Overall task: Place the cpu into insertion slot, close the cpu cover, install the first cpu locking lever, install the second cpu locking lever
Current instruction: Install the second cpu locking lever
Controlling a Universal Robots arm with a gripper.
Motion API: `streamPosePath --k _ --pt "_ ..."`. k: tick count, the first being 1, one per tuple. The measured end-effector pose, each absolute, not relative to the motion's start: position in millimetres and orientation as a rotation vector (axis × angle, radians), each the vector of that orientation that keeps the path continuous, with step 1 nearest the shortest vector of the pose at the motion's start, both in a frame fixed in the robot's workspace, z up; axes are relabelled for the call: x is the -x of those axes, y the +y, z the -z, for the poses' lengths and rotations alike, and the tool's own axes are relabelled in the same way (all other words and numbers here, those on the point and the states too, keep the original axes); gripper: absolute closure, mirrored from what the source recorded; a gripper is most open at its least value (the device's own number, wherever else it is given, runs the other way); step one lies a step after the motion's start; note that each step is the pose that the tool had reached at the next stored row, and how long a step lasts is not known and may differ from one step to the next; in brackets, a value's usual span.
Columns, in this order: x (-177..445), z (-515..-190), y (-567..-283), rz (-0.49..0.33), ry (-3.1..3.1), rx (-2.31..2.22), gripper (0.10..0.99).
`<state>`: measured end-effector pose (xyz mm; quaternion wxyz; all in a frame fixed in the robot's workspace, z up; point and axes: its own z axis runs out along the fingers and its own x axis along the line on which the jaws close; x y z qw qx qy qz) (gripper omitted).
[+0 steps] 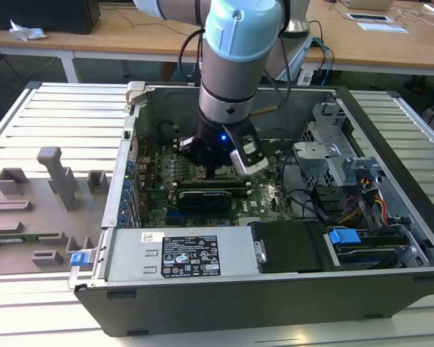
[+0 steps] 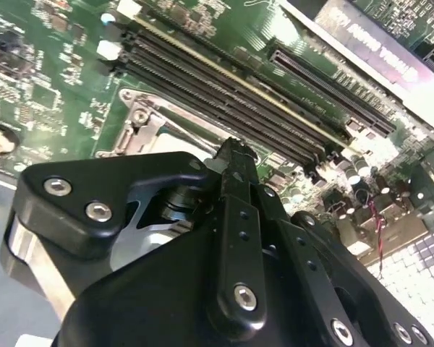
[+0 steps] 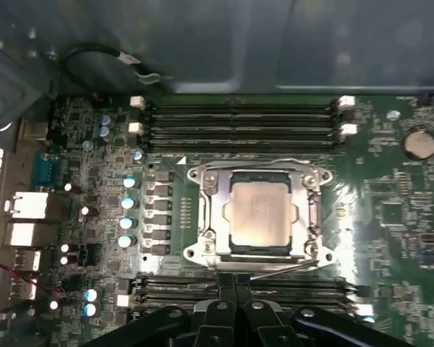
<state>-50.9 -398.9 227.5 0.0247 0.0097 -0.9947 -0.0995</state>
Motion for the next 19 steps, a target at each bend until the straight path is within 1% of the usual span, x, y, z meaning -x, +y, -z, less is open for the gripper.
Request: streamPosePath --k 7,12,19 --pt "62 -210 -400 0.326 -3.072 -0.065 0.98" --pt "67 -203 -400 0.348 -3.066 -0.106 0.98" --pt "73 -199 -398 0.356 -3.06 -0.155 0.98"
